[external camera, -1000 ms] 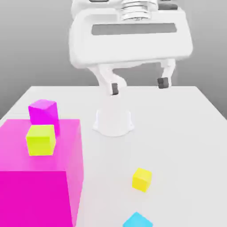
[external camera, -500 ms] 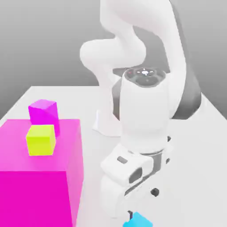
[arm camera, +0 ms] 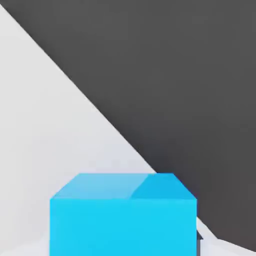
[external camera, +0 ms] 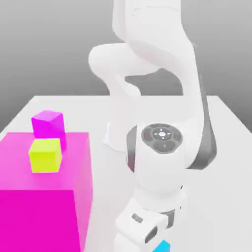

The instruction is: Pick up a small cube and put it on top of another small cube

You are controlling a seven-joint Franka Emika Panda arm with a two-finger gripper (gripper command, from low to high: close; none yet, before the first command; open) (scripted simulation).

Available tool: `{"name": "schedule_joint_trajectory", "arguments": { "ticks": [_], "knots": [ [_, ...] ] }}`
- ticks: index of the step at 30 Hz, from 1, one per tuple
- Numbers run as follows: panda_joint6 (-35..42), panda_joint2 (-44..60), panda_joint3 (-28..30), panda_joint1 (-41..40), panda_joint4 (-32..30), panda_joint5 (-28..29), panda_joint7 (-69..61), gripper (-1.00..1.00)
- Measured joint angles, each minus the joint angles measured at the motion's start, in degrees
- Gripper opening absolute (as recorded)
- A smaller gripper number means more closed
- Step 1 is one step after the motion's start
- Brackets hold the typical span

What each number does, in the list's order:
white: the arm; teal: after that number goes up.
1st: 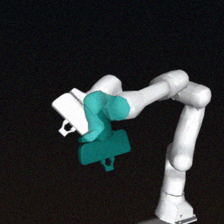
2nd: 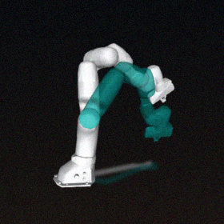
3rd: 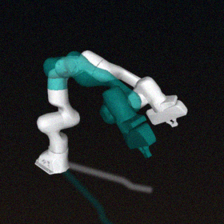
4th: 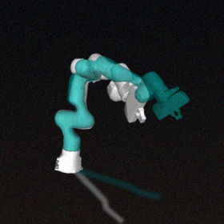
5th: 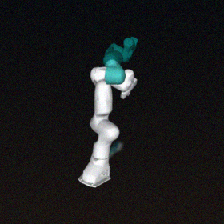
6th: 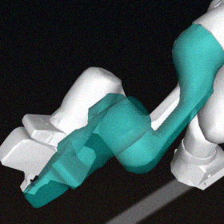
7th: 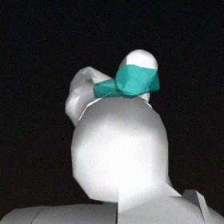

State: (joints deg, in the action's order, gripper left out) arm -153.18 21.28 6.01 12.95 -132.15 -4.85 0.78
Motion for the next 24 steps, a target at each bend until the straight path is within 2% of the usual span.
{"name": "schedule_joint_trajectory", "arguments": {
  "ticks": [8,12,16,24],
  "knots": [
    [1.61,-15.95,-1.29,0.30,-14.04,8.61,-19.57,-1.00],
    [1.11,-23.31,-1.46,2.24,-21.94,9.30,-33.56,-1.00],
    [0.03,-30.19,-0.69,5.64,-29.98,7.70,-48.92,-1.00],
    [-10.37,-21.13,-0.31,7.89,-31.27,3.67,-55.21,-1.00]
  ]
}}
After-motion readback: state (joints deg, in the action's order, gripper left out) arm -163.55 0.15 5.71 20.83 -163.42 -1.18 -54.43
